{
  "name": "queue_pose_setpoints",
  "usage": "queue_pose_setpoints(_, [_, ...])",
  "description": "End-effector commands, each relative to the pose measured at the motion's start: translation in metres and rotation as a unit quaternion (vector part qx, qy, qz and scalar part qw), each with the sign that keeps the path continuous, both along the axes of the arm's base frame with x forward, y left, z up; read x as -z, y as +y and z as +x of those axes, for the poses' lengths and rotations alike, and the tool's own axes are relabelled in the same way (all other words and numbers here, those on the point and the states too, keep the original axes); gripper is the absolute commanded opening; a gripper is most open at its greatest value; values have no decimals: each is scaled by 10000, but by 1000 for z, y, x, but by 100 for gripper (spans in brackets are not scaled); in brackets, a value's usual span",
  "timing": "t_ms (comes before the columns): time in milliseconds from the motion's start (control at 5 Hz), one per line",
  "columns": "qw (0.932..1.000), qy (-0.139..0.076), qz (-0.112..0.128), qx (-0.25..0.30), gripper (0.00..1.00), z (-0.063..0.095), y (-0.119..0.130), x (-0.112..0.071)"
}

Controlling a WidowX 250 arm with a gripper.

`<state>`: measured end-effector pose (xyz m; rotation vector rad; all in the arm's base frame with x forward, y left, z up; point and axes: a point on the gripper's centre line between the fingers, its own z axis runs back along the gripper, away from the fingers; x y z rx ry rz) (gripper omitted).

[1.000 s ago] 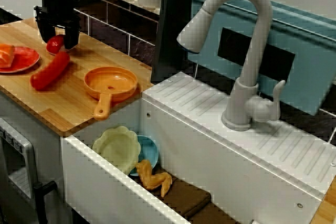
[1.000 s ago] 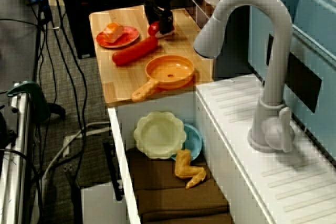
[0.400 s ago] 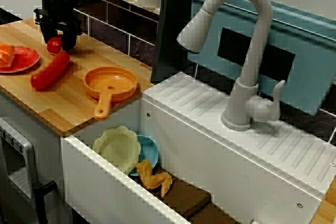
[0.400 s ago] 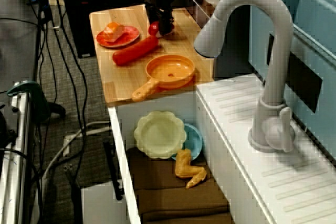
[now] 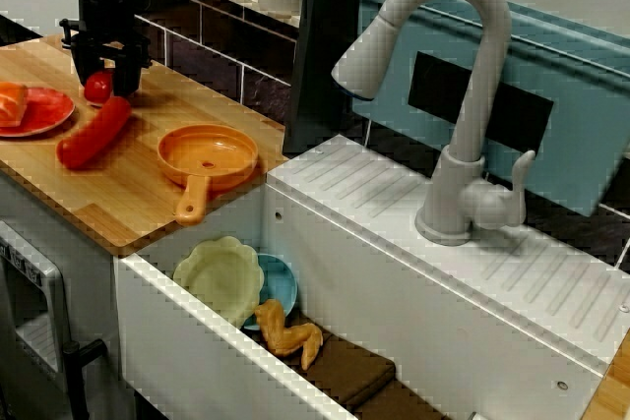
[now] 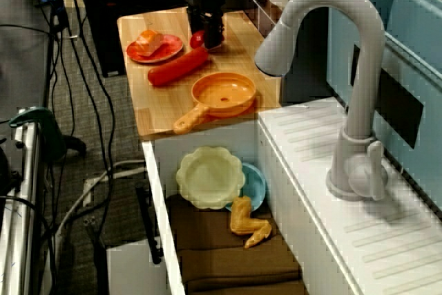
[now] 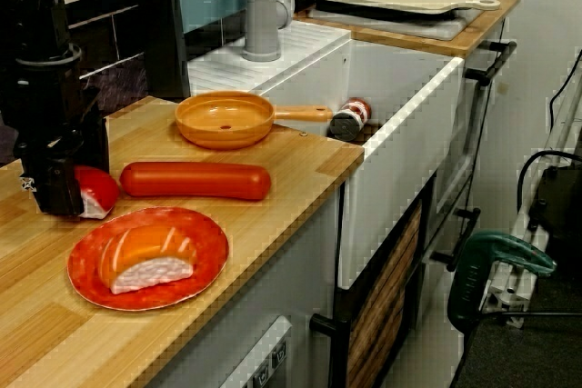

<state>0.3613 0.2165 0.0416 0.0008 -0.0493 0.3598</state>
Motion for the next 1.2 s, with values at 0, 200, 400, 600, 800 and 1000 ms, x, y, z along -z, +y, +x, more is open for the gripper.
queue_pose_setpoints(0, [9986,-500,121,128,0,-5,-10,-73])
queue_pose_setpoints(200, [9981,-575,66,212,0,-10,-20,-82])
queue_pose_setpoints(400, [9979,-573,29,313,0,-15,-32,-85])
queue_pose_setpoints(600, [9979,-479,-29,431,0,-17,-51,-84])
queue_pose_setpoints(800, [9976,-428,21,537,0,-20,-71,-79])
queue_pose_setpoints(1000, [9974,-312,-21,646,0,-23,-94,-71])
